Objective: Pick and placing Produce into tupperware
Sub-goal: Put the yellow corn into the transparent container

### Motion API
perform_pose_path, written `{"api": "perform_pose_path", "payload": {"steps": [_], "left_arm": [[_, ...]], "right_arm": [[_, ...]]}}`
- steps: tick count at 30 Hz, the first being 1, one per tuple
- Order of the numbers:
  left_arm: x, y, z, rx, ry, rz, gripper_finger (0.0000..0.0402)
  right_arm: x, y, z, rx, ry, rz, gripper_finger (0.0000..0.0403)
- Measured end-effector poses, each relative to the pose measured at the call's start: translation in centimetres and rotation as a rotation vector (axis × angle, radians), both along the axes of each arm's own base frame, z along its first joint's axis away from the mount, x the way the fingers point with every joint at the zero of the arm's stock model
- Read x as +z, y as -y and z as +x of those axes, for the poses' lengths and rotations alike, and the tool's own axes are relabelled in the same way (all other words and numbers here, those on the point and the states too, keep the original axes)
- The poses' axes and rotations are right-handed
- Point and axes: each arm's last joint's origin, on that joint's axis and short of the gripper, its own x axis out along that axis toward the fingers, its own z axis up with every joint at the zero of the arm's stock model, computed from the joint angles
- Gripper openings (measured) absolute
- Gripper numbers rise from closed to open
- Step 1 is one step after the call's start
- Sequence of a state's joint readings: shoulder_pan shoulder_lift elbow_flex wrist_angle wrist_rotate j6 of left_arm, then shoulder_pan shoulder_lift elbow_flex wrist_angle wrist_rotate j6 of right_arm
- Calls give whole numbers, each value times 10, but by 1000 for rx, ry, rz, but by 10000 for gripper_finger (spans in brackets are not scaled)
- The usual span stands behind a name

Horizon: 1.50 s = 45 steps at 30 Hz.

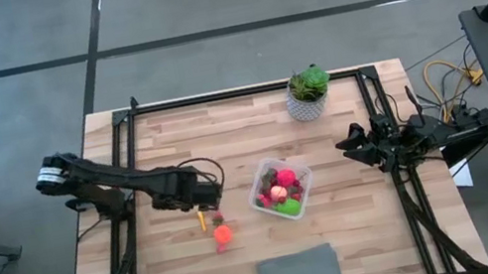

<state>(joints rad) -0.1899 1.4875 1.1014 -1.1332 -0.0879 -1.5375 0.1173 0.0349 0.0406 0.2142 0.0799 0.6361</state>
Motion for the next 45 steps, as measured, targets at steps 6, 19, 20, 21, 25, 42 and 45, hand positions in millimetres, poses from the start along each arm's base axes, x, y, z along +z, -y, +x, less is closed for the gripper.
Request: {"api": "perform_pose_path", "payload": {"steps": [6,19,20,21,25,42,45], "left_arm": [[-8,7,-3,158,-18,-6,228],[-43,30,18,161,-59,-32,228],[-44,31,18,164,-67,-34,228],[-46,31,19,164,-72,-32,228],[-54,32,21,166,-85,-27,228],[-83,30,14,274,-51,-52,139],[-84,30,14,274,-39,-58,118]], "right_arm": [[0,0,0,0,0,0,206],[0,0,0,1,0,0,206],[0,0,0,0,-1,0,206],[0,0,0,0,-1,0,206],[0,0,0,1,-1,0,206],[0,0,0,0,-1,0,206],[0,0,0,0,-1,0,206]]}}
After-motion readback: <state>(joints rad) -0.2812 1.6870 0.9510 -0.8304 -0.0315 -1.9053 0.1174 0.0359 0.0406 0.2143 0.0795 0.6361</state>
